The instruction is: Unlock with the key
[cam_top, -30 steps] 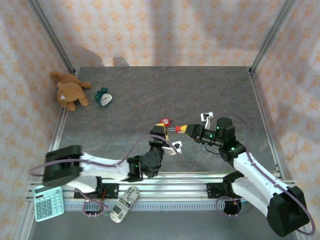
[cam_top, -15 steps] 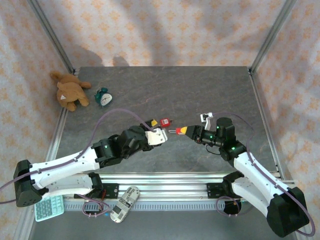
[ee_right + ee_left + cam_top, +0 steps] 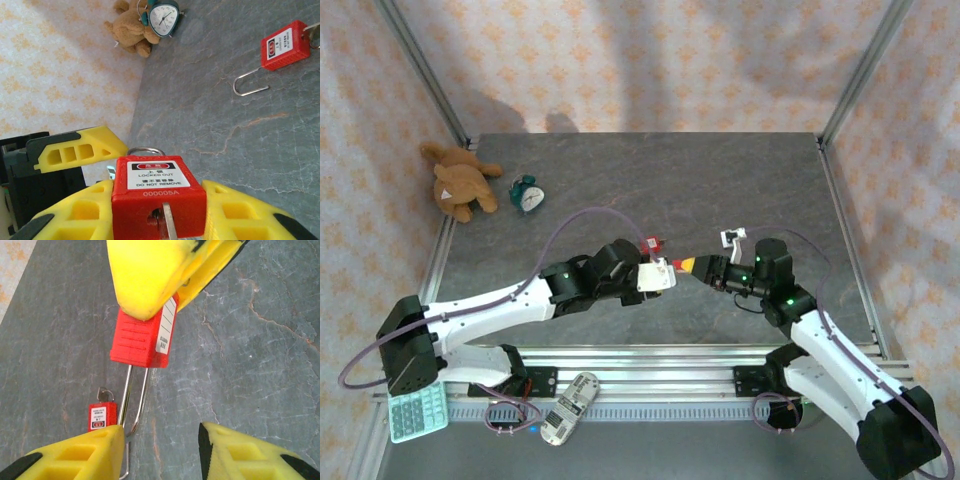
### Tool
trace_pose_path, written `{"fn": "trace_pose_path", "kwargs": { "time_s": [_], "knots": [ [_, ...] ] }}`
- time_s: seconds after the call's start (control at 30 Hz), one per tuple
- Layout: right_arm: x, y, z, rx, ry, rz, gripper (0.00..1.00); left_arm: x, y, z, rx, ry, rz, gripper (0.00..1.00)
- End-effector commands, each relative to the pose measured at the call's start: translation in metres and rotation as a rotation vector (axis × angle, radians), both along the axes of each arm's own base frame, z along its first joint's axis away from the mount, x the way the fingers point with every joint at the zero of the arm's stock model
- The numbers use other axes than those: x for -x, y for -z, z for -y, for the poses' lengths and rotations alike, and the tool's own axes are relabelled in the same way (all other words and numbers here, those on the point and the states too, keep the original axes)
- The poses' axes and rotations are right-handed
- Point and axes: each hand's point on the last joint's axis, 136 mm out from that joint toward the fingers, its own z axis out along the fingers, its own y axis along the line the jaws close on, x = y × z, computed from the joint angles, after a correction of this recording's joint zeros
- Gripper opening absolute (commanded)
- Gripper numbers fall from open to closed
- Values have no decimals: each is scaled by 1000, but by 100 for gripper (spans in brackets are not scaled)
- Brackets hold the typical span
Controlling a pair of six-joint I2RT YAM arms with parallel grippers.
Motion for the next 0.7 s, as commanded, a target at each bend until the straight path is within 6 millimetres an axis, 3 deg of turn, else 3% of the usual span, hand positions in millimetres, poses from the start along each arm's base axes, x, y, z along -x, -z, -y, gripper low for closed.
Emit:
{"fn": "trace_pose_path", "kwargs": {
  "time_s": [0.0, 0.47, 0.67],
  "knots": [
    [8, -4, -3, -12, -29, 38, 27, -11, -15, 13, 54, 0, 40, 41],
    [13, 2, -5, -6, -34, 33, 27, -19, -5, 19, 43, -17, 38, 24],
    [14, 4, -5, -2, -34, 28, 26, -24, -3, 14, 27, -50, 57, 29]
  ]
}}
